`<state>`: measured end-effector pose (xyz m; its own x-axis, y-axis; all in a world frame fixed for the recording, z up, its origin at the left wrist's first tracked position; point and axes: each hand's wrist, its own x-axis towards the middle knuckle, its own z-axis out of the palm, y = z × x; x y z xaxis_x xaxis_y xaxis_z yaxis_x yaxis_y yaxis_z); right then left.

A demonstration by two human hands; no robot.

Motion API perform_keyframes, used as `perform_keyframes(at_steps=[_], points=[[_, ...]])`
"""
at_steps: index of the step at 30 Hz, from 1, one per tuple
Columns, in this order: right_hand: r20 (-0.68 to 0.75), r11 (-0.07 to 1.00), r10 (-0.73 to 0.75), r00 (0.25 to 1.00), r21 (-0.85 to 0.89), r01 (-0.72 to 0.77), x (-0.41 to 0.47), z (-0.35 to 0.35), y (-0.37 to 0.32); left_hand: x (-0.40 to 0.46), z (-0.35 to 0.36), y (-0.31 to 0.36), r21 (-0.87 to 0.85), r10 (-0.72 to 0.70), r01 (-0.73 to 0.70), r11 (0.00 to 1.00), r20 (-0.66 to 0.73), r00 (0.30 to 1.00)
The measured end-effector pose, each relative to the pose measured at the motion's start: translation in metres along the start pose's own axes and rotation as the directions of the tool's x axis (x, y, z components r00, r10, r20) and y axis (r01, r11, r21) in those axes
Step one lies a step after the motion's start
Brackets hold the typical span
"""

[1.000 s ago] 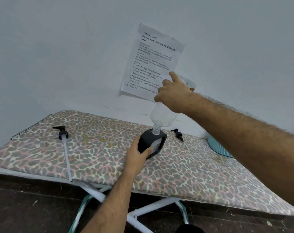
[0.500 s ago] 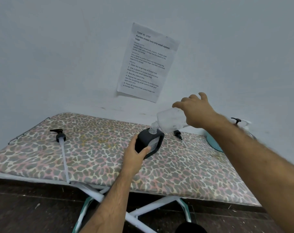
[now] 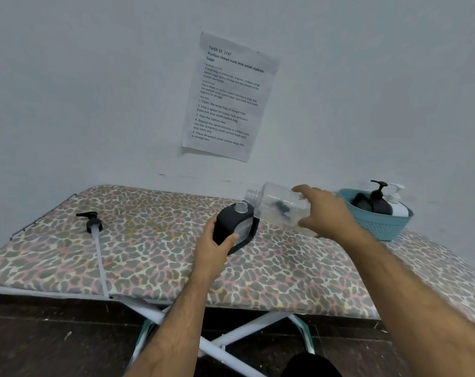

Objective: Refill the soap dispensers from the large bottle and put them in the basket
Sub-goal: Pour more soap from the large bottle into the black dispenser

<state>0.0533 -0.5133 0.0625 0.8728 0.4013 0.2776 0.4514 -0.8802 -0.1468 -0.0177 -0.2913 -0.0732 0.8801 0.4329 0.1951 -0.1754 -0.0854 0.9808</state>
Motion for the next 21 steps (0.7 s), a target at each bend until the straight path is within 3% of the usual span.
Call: perform_keyframes(at_steps=[9, 15, 21], points=[[-0.003, 0.910, 0.139, 0.990, 0.395, -0.126, -0.024, 0.036, 0.010, 0.000, 0.001, -0.001, 0.034, 0.018, -0.018, 0.999, -0.017, 1.000], [-0.003, 0.646, 0.356, 0.934, 0.723, -0.244, -0.045, 0.052, 0.018, -0.002, 0.002, 0.002, 0.058, 0.018, -0.017, 0.998, -0.025, 1.000], [-0.008, 0.458, 0.450, 0.893, 0.861, -0.223, -0.067, 0.075, 0.019, -0.003, 0.002, 0.004, 0.066, 0.024, -0.022, 0.998, -0.032, 0.999]])
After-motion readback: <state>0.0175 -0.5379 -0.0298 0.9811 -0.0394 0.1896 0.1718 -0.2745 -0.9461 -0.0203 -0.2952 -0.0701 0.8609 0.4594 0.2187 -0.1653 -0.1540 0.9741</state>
